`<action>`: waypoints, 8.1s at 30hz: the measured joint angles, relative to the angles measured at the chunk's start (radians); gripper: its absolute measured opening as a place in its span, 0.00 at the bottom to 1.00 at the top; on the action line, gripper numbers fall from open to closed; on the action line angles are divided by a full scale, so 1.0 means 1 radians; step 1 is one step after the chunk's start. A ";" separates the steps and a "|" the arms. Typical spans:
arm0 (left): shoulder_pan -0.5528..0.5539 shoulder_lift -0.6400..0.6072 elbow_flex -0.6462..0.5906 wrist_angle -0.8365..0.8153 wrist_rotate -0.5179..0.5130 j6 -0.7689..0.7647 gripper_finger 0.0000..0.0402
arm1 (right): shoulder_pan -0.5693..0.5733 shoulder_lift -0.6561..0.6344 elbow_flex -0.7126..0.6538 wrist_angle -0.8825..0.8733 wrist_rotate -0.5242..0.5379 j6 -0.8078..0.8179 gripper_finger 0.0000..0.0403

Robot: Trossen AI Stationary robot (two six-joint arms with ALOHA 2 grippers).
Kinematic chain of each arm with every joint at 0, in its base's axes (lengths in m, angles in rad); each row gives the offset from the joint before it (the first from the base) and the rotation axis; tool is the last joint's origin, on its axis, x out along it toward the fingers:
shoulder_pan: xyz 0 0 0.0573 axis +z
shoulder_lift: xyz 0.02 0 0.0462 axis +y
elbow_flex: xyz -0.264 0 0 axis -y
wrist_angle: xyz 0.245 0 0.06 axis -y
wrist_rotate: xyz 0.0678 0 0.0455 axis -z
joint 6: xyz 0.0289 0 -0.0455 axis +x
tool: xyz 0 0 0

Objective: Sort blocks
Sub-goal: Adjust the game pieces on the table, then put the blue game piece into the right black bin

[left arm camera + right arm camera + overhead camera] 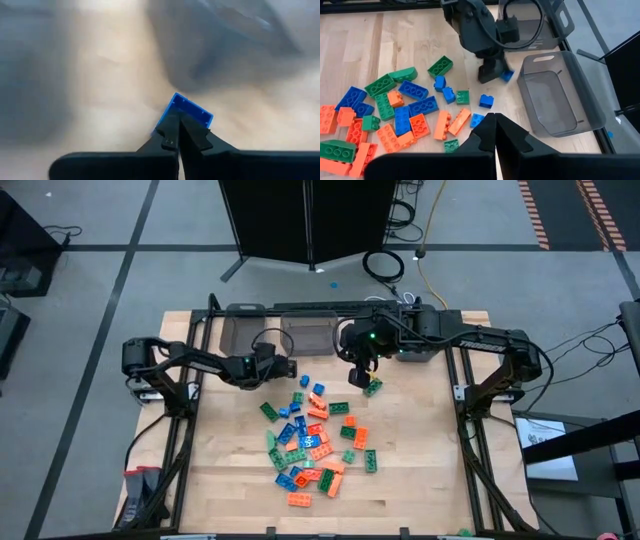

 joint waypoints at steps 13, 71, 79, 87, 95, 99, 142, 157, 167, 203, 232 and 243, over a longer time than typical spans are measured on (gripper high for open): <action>-0.165 -0.011 0.154 0.077 0.353 0.080 0.00 | 0.015 0.000 0.000 -0.043 -0.027 -0.050 0.00; -0.262 -0.848 0.268 -0.587 0.097 0.504 0.40 | -0.067 0.366 -0.480 0.492 0.006 0.528 0.66; -0.262 -0.848 0.248 -0.588 0.094 0.496 0.40 | -0.066 0.372 -0.477 0.427 0.007 0.566 0.66; -0.262 -0.847 0.246 -0.588 0.081 0.496 0.40 | -0.089 0.363 -0.478 0.260 0.057 0.536 0.66; -0.262 -0.847 0.246 -0.588 0.074 0.497 0.40 | -0.107 0.336 -0.453 0.238 -0.015 0.540 0.66; -0.262 -0.847 0.246 -0.588 0.070 0.500 0.40 | -0.110 0.305 -0.410 0.224 -0.006 0.534 0.66; -0.262 -0.847 0.246 -0.597 0.048 0.498 0.40 | -0.047 0.390 -0.404 0.192 0.019 0.590 0.28; -0.262 -0.830 0.246 -0.619 0.044 0.495 0.40 | -0.336 -0.001 -0.402 -0.167 0.220 0.426 0.28; -0.262 -0.797 0.245 -0.616 0.044 0.494 0.40 | -0.631 -0.076 -0.405 -0.219 0.226 0.337 0.28; -0.262 -0.924 0.245 -0.708 -0.060 0.505 0.40 | -0.596 -0.074 -0.493 0.040 -0.299 0.280 0.65; -0.262 -0.982 0.246 -0.819 -0.080 0.495 0.40 | -0.086 0.430 -0.092 0.240 -0.227 -0.442 0.64; -0.262 -0.982 0.246 -0.829 -0.079 0.496 0.40 | -0.037 0.527 -0.091 0.224 -0.214 -0.507 0.64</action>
